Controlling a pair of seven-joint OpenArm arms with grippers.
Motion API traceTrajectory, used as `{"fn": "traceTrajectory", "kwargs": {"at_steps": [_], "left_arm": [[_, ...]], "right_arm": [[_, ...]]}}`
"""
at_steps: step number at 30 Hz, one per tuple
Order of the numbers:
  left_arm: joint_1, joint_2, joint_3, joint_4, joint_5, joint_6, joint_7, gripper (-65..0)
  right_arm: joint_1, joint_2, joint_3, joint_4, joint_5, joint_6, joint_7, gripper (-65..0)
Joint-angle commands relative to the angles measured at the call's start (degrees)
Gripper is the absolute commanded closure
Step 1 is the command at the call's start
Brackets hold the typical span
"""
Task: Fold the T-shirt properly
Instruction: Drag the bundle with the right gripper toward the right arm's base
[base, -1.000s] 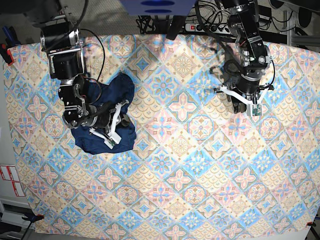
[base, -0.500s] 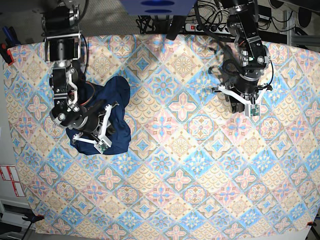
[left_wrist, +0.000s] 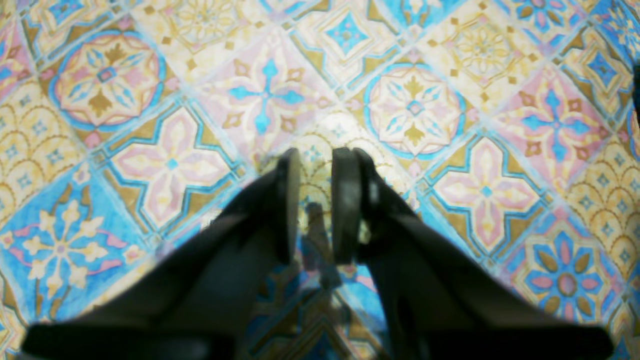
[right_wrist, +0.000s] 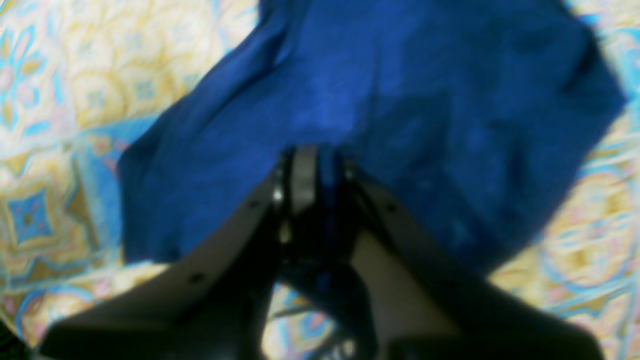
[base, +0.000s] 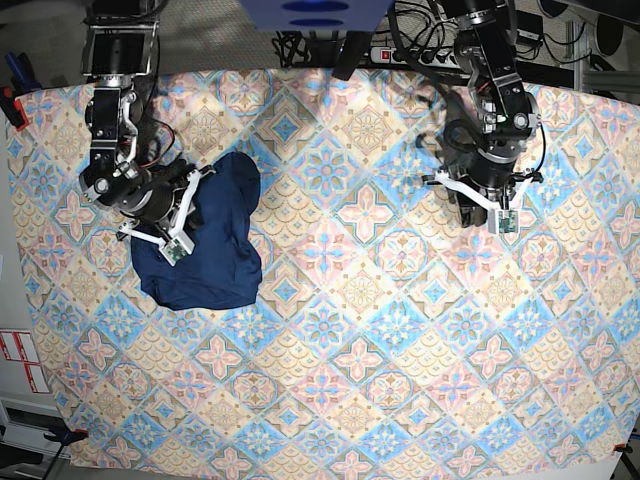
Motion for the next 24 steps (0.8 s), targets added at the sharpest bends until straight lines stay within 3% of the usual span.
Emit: {"fn": "traceTrajectory", "kwargs": {"at_steps": [1,8,16,20,24], "left_arm": [[-0.4,-0.2,0.1,0.9,-0.5,-0.2,-1.2,-10.7],[-0.4,-0.2,0.1,0.8,-0.5,-0.2,-1.2,-10.7],[0.1,-0.2,1.7,0.8,-0.5,-0.2,-1.2,-10.7],[0.9,-0.2,1.7,0.9,-0.5,-0.2,-1.2,-10.7],[1.0,-0.4,1.6,0.9,-0.5,-0.2,-1.2,-10.7]], "right_arm": [[0.6,0.6,0.0,0.5,0.8,0.1,1.0,-6.3],[1.2,0.2,-6.3,-6.3,0.8,0.1,1.4,-6.3],[6.1,-4.7,-10.1,-11.7,0.8,0.1,1.5,-6.3],[6.2,-4.7,-9.8,-9.6,0.8,0.1,1.3,-6.3],[4.7,-2.3,-9.0,-1.9,0.9,0.1,1.2,-6.3]]}}
